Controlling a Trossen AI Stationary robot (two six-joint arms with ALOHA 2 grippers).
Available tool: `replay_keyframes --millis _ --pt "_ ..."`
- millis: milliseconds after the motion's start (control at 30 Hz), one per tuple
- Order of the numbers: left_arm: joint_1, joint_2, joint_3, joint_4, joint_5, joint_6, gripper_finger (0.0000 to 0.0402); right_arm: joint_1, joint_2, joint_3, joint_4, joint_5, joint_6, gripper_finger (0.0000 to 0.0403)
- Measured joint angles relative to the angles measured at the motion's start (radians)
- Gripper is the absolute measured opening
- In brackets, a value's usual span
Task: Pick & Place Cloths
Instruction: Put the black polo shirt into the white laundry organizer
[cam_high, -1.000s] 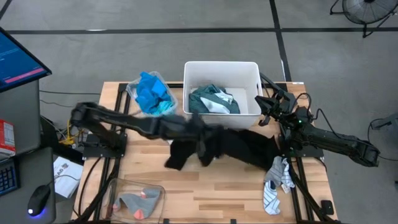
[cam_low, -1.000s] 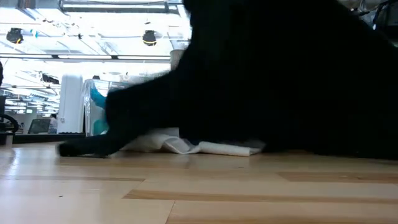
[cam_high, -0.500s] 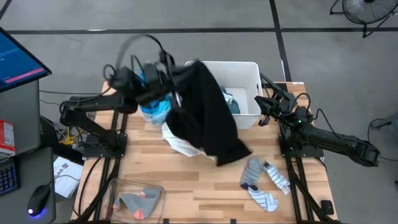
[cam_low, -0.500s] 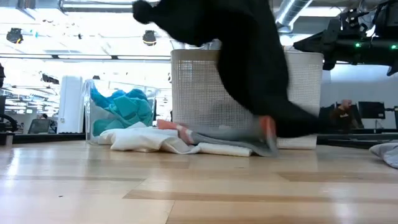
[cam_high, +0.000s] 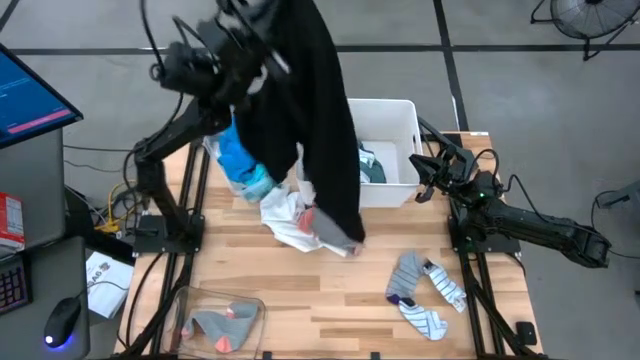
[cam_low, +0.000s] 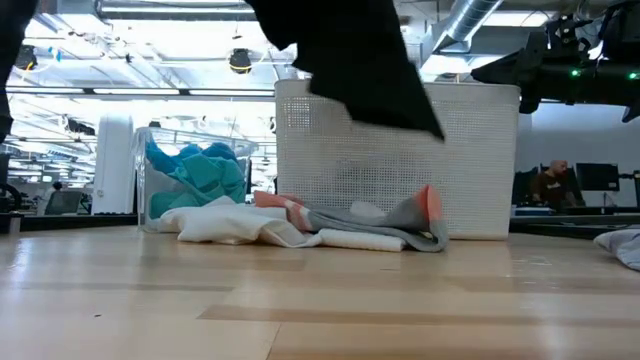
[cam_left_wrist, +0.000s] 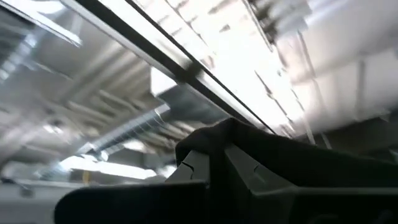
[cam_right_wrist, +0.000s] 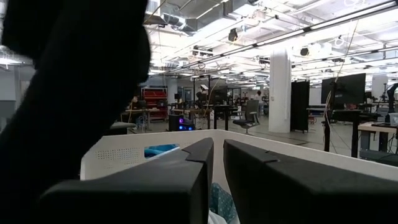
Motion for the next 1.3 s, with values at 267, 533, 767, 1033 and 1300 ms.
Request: replay_keyframes --millis 267,533,767,1033,1300 --pt "0.134 0.103 0.045 0.286 0.072 -0.021 0.0000 0.000 0.000 0.000 0.000 0.000 0.000 0.0037" --pt "0.195 0.234 0.046 0.187 0.070 -0.024 0.0000 0.000 0.000 0.000 0.000 0.000 0.000 0.0037" --pt "0.164 0.340 -0.009 -0.113 0.071 -0.072 0.0003 0.000 0.000 0.000 0.000 0.000 0.000 0.0037" --pt "0.116 0.301 -0.209 -0.515 -0.091 -0.140 0.0001 0.000 0.000 0.000 0.000 0.000 0.000 0.0037" --pt "0.121 0.200 -0.380 -0.631 -0.103 -0.328 0.0002 0.000 0.000 0.000 0.000 0.000 0.000 0.0037"
